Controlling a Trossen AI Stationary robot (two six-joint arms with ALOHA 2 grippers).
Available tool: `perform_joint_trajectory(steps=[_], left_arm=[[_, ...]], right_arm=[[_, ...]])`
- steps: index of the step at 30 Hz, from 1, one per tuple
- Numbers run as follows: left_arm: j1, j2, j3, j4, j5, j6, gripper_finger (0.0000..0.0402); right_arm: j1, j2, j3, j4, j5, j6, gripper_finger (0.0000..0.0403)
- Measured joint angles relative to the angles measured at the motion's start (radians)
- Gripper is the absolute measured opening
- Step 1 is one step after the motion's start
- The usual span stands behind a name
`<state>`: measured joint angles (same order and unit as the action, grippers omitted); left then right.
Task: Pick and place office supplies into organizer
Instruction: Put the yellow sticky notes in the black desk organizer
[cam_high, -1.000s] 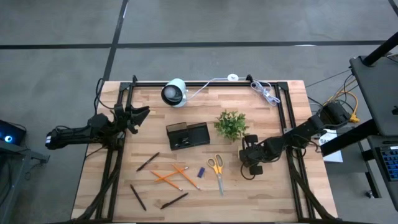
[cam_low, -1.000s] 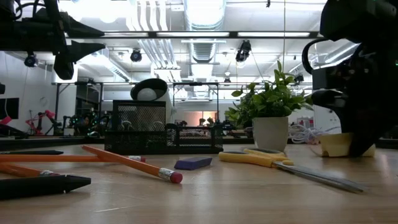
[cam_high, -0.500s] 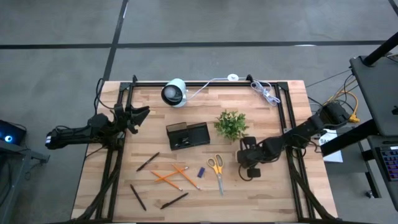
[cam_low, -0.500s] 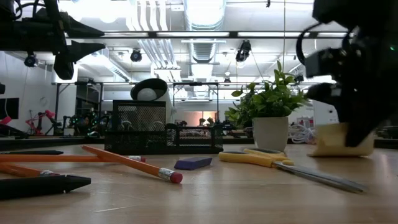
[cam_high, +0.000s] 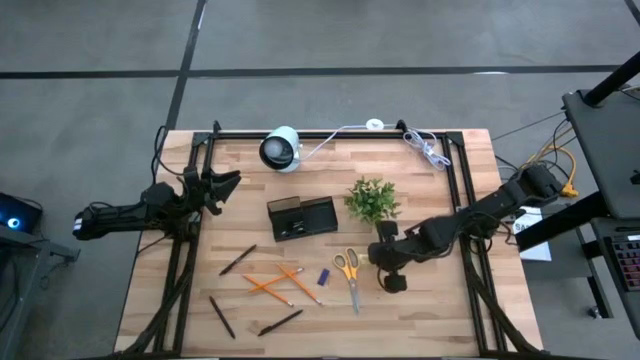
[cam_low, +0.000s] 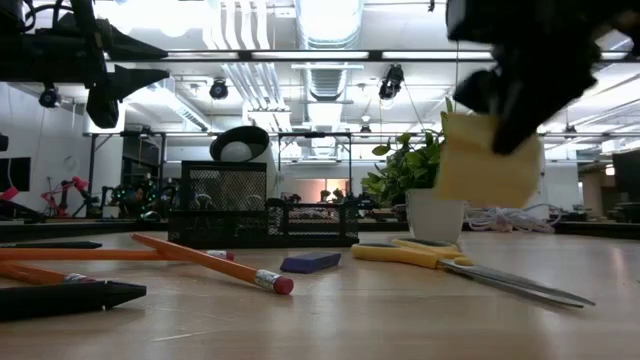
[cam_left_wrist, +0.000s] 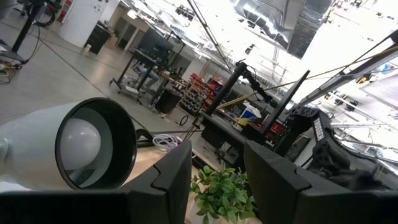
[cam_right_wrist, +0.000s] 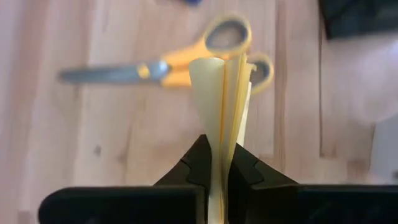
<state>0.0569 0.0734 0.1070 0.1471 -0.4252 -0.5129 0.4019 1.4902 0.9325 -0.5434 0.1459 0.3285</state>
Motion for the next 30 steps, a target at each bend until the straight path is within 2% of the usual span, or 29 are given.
perform_joint_trajectory(steps=[13, 30], left_arm=[[0.0, 0.0, 0.0, 0.0, 0.0, 0.005, 0.0132], [0.0, 0.0, 0.0, 0.0, 0.0, 0.0, 0.0132]], right_arm=[[-0.033, 0.021, 0.156, 0.012, 0.084, -0.172, 0.0011], [-0.189, 0.278, 0.378, 0.054, 0.113, -0.453, 0.0011]])
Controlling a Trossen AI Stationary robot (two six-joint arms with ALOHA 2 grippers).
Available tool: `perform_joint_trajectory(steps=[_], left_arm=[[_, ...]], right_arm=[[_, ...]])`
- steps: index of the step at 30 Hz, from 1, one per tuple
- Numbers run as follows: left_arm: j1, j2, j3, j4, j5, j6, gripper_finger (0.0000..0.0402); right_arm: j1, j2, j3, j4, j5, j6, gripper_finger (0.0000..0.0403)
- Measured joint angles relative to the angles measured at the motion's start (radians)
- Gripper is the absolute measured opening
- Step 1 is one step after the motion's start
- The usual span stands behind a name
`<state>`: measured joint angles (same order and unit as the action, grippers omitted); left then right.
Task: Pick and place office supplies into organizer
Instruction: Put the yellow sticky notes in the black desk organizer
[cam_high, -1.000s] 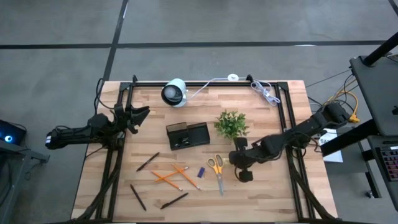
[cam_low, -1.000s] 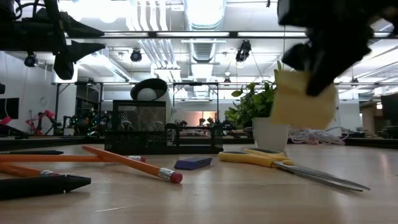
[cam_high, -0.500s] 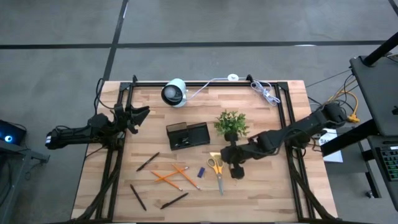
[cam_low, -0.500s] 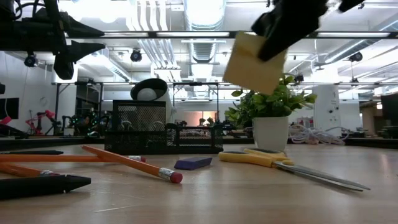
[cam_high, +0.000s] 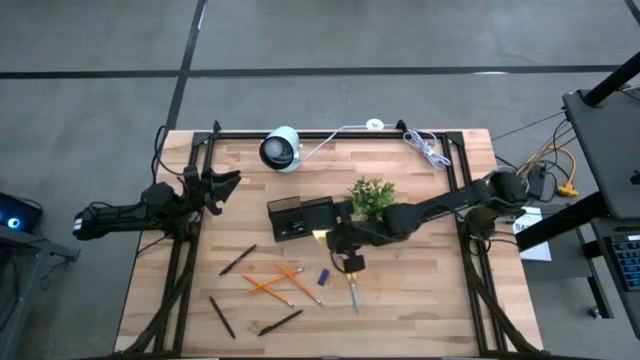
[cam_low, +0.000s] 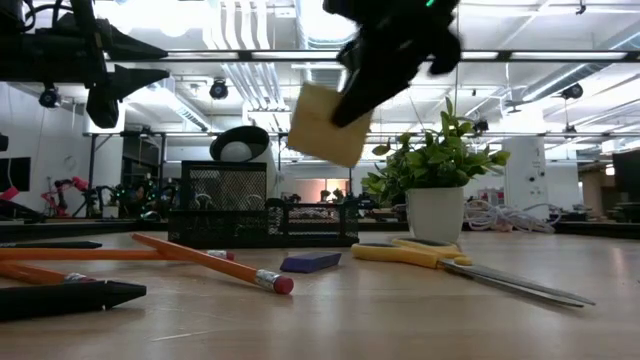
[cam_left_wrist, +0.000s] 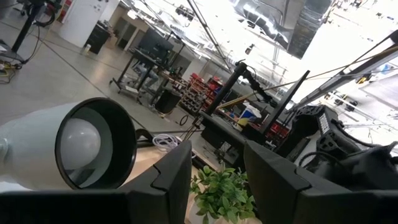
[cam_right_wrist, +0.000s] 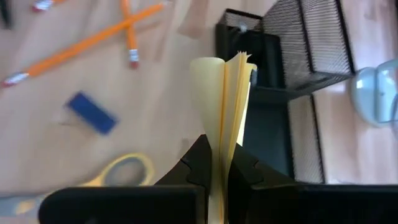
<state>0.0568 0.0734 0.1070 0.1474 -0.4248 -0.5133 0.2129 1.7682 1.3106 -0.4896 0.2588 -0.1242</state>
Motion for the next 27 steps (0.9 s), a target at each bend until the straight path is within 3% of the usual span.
perform_joint_trajectory(steps=[14, 27], left_arm=[[0.0, 0.0, 0.0, 0.0, 0.001, 0.0, 0.0132], [0.0, 0.0, 0.0, -0.001, 0.008, 0.001, 0.0132]], right_arm=[[-0.137, 0.201, 0.127, 0.0, 0.016, -0.187, 0.0011], [-0.18, 0.244, 0.14, -0.006, 0.059, -0.228, 0.0011]])
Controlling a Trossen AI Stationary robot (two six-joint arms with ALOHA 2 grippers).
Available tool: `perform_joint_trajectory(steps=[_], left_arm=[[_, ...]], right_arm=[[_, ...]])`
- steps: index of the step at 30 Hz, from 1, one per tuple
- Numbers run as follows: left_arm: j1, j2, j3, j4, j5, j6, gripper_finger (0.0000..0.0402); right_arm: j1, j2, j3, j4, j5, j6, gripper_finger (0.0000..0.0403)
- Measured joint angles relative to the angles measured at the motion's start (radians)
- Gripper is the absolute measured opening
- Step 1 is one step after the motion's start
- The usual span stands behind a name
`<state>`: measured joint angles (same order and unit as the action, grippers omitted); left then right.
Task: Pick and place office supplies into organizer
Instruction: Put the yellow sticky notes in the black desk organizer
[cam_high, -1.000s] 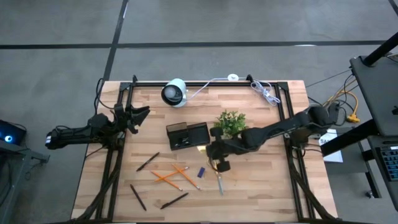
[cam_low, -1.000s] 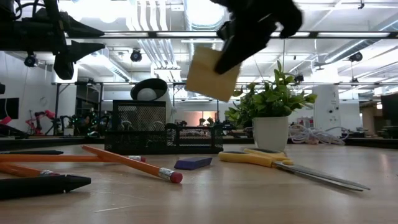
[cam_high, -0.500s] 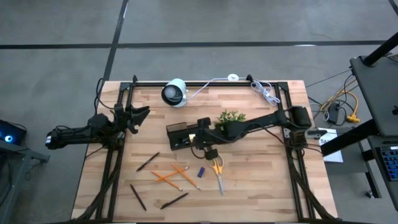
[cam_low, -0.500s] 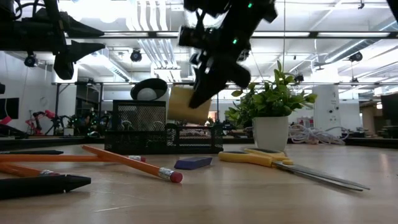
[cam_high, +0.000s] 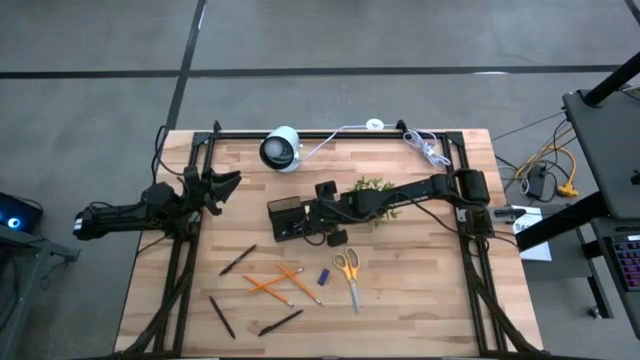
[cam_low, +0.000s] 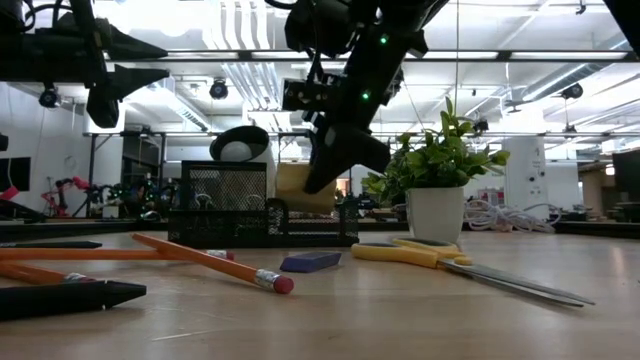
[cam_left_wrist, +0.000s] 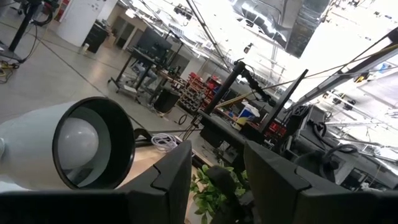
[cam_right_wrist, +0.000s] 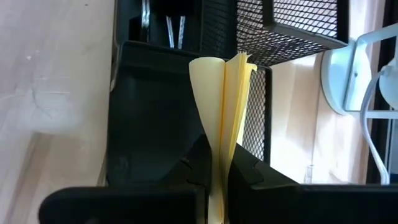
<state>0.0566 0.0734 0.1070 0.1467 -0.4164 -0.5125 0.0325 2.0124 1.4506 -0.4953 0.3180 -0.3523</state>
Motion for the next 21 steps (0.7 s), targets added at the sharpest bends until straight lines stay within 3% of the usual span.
perform_joint_trajectory(steps=[10, 21], left_arm=[[0.0, 0.0, 0.0, -0.002, 0.0, 0.003, 0.0132], [0.0, 0.0, 0.0, -0.005, 0.0, 0.002, 0.0132]], right_arm=[[-0.003, 0.0, 0.0, 0.002, 0.0, 0.0, 0.0028], [-0.004, 0.0, -0.001, 0.004, -0.001, -0.014, 0.0085]])
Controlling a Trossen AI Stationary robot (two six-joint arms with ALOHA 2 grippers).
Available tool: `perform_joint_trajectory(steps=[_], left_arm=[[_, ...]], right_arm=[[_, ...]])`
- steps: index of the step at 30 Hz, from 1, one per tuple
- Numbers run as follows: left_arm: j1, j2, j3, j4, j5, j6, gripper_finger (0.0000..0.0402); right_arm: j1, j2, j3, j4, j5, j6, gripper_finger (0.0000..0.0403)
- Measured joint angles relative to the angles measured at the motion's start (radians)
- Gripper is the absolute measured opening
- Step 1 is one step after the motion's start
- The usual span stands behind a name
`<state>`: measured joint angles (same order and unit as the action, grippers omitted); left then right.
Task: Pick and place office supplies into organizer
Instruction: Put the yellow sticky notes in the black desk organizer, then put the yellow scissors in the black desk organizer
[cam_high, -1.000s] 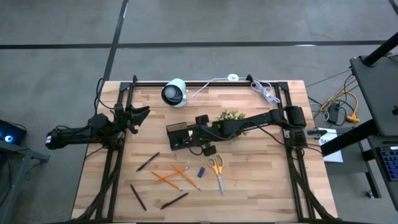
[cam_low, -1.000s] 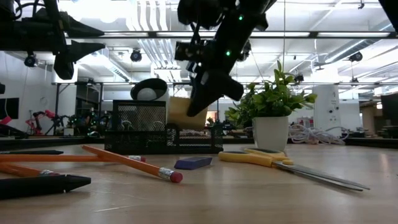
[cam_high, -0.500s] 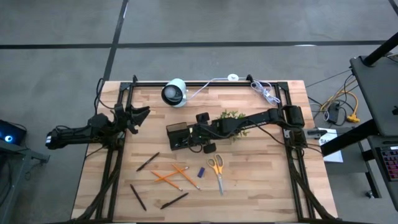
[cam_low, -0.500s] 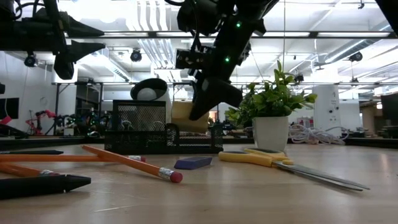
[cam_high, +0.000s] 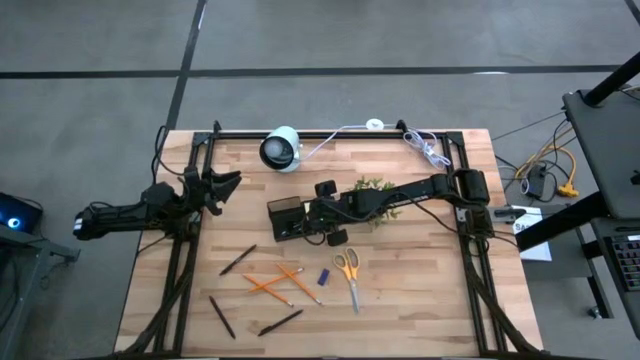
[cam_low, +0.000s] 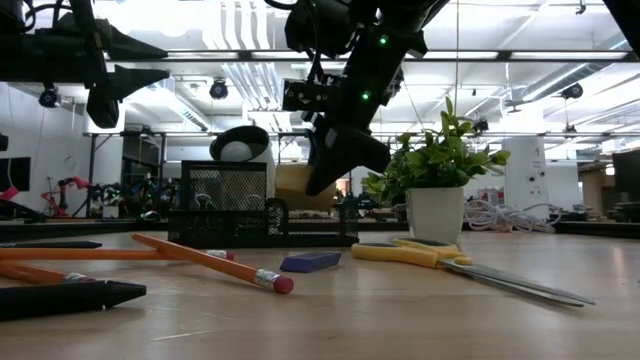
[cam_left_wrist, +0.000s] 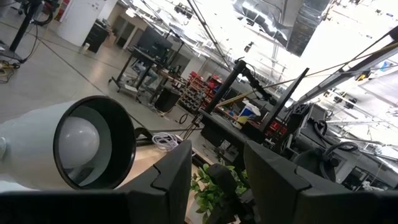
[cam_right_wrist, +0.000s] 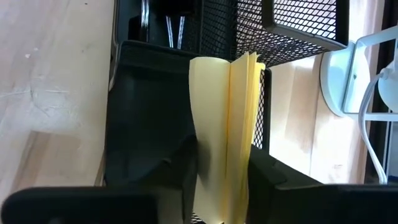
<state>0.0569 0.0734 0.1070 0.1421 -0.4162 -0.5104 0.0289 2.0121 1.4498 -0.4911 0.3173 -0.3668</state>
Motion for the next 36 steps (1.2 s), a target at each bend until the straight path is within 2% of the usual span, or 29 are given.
perform_joint_trajectory(steps=[21, 30, 36], left_arm=[[0.0, 0.0, 0.0, 0.003, 0.0, -0.003, 0.0132], [0.0, 0.0, 0.0, 0.003, 0.0, -0.003, 0.0132], [0.0, 0.0, 0.0, 0.001, 0.0, -0.002, 0.0132]], right_arm=[[0.001, -0.001, 0.029, -0.018, -0.008, 0.052, 0.0146], [0.002, -0.002, 0.04, -0.067, -0.067, 0.055, 0.0172], [0.001, -0.002, 0.051, -0.078, -0.066, 0.144, 0.018]])
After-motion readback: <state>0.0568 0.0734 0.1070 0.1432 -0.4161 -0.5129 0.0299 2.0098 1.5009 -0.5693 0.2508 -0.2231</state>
